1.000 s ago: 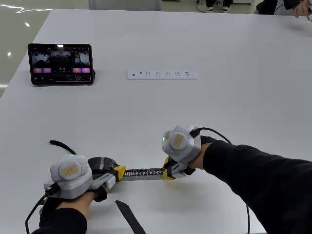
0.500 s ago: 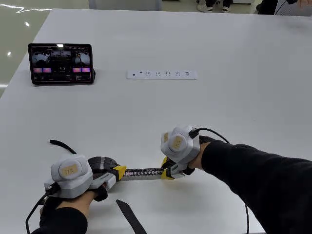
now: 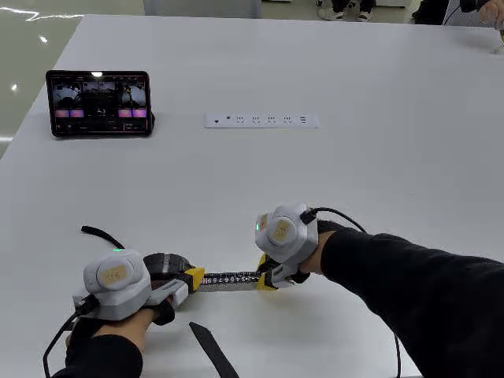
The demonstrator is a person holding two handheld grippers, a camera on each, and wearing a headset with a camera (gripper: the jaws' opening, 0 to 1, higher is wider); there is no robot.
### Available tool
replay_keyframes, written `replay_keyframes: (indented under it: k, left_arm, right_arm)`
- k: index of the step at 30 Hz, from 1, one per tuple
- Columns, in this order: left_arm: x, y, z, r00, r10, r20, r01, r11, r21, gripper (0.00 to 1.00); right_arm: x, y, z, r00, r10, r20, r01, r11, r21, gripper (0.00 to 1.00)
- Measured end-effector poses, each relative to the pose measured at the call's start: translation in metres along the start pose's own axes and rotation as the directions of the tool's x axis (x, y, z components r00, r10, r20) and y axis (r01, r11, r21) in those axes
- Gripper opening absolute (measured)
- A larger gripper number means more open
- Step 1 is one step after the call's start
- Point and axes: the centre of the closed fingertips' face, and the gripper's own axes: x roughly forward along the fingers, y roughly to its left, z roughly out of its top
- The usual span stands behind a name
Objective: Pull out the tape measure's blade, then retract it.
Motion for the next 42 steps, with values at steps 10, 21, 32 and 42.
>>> replay_keyframes:
  k: [10,21,32,42]
  left_arm:
    - [0.000,0.000,0.000,1.0000,-0.002,0.000,0.002,1.000,-0.001,0.63]
    - [0.000,0.000,-0.001,1.0000,-0.006,-0.002,0.006,1.000,-0.004,0.63]
    - [0.000,0.001,-0.001,1.0000,-0.008,-0.003,0.008,1.000,-0.007,0.63]
    - [0.000,0.001,-0.001,0.9999,-0.009,-0.006,0.009,1.000,-0.008,0.63]
  right_arm:
    - [0.002,0.001,0.004,1.0000,0.000,0.003,0.000,1.000,0.005,0.09]
    - [0.005,0.001,0.008,1.0000,0.002,0.005,-0.002,1.000,0.011,0.09]
    - [0.006,0.001,0.012,0.9999,0.006,0.010,-0.006,1.000,0.011,0.09]
    - [0.008,0.002,0.015,0.9999,0.008,0.015,-0.008,1.000,0.017,0.09]
